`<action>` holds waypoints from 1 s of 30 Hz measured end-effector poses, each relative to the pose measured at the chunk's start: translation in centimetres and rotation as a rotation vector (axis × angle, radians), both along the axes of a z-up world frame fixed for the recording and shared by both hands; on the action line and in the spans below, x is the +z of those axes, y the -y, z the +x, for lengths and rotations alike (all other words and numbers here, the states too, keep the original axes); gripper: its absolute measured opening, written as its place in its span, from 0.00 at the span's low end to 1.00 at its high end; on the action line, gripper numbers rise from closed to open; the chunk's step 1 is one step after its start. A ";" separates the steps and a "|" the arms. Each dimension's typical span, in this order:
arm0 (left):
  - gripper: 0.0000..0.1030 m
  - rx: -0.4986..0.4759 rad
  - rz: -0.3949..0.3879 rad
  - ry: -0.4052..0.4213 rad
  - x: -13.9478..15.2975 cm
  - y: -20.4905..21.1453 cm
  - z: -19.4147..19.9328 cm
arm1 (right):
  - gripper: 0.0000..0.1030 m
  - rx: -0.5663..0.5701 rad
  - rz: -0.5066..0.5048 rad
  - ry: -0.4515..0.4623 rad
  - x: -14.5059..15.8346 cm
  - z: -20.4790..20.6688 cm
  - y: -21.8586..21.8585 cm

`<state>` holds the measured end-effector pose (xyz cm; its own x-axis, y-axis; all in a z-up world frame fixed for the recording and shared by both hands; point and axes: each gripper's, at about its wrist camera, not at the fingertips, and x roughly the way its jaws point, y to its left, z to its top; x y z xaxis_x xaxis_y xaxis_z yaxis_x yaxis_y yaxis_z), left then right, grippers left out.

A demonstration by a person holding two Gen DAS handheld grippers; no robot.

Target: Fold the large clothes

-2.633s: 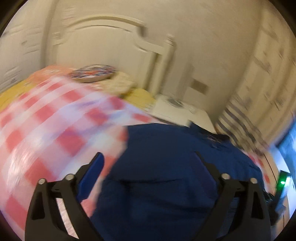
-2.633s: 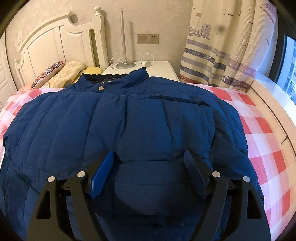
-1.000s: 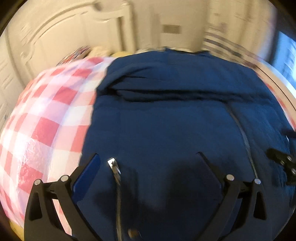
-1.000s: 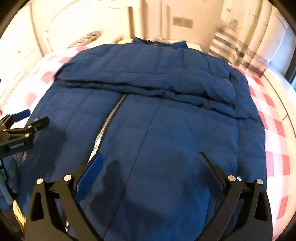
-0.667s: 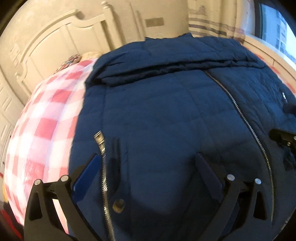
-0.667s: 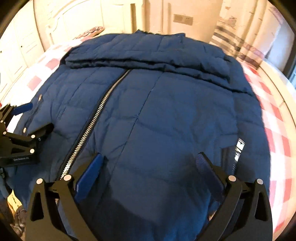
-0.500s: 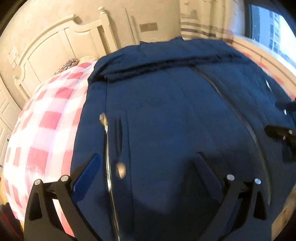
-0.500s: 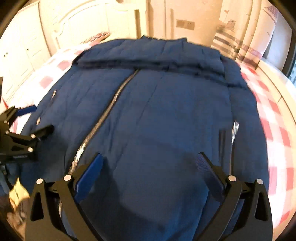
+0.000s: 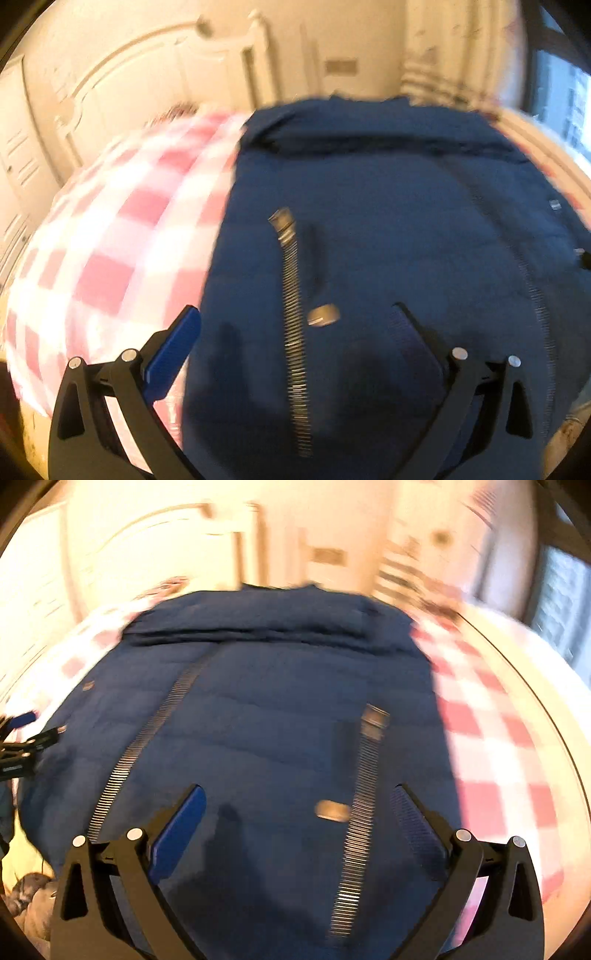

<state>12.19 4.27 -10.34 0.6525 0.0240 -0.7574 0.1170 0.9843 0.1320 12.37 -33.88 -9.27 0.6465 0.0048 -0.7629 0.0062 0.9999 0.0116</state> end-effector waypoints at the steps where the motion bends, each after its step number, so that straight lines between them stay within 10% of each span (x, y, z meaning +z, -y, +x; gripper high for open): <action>1: 0.98 -0.003 -0.014 -0.023 -0.9 -0.5 0.3 | 0.96 -0.008 0.001 -0.027 -1.1 0.1 0.8; 11: 0.97 -0.108 0.016 0.109 2.1 3.8 -3.5 | 0.96 0.078 0.014 0.064 1.1 -1.8 -2.5; 15: 0.98 -0.155 0.113 0.058 -0.9 6.6 -3.7 | 0.96 0.179 -0.084 0.032 -1.4 -1.4 -6.8; 30: 0.98 -0.156 -0.021 0.026 -1.4 4.9 -2.6 | 0.96 0.161 -0.024 0.016 -0.5 -2.1 -7.3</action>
<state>9.61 -0.63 -11.77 0.6666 -0.0945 -0.7394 0.2653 0.9571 0.1168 10.23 -26.58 -9.78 0.6509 0.0909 -0.7537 -0.1542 0.9879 -0.0140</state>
